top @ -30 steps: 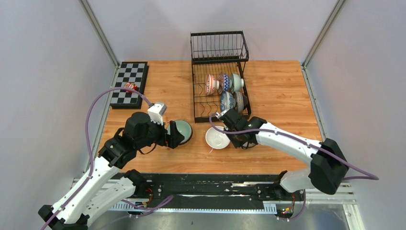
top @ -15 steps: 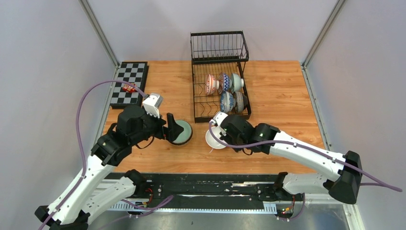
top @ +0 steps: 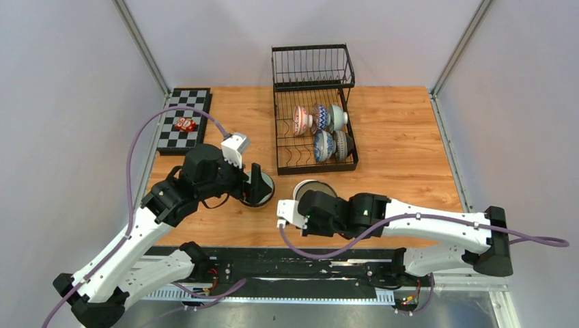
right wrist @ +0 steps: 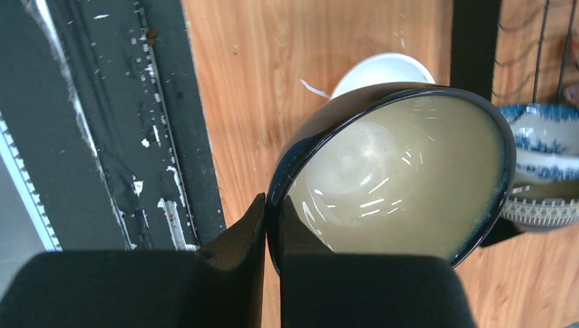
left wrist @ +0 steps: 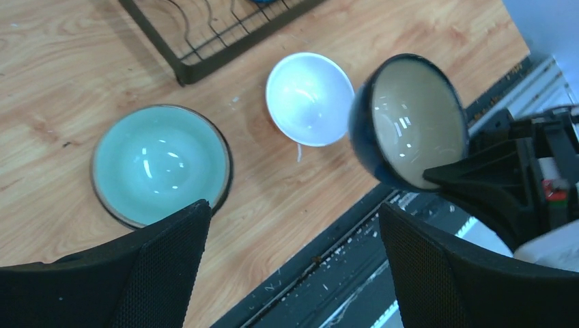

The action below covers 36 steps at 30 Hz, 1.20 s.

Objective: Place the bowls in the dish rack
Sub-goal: Pick up the bowl from the center of the board.

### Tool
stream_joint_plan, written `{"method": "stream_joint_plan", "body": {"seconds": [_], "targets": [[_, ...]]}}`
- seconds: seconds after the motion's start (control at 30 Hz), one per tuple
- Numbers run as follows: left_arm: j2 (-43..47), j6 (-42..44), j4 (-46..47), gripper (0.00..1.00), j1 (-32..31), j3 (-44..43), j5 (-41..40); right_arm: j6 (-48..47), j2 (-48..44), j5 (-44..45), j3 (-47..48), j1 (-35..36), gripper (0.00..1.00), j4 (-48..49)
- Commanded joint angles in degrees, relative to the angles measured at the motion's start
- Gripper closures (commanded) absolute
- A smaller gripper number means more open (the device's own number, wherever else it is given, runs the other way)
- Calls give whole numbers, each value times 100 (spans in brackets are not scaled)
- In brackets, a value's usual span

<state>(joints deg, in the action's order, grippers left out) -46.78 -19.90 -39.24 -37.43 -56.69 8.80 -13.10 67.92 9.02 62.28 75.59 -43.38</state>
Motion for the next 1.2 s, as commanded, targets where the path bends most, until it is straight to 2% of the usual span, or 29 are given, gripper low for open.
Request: {"method": "stream_joint_plan", "body": {"seconds": [0.0, 0.4, 0.67, 0.9, 1.17], "targets": [[-136, 80, -52, 7, -430, -192, -62, -854, 211, -65, 352, 401, 97, -37], [-778, -70, 38, 13, -1379, -48, -350, -1525, 722, -112, 776, 1278, 97, -225], [-1254, -93, -47, 20, -1823, -8, -678, -1632, 971, 126, 1197, 1546, 97, -648], [-1475, -93, -69, 37, -2011, 41, -760, -1658, 1079, 284, 1366, 1633, 97, -838], [-1621, -75, -129, 52, -2067, 104, -790, -1707, 1170, 442, 1475, 1652, 97, -918]]}}
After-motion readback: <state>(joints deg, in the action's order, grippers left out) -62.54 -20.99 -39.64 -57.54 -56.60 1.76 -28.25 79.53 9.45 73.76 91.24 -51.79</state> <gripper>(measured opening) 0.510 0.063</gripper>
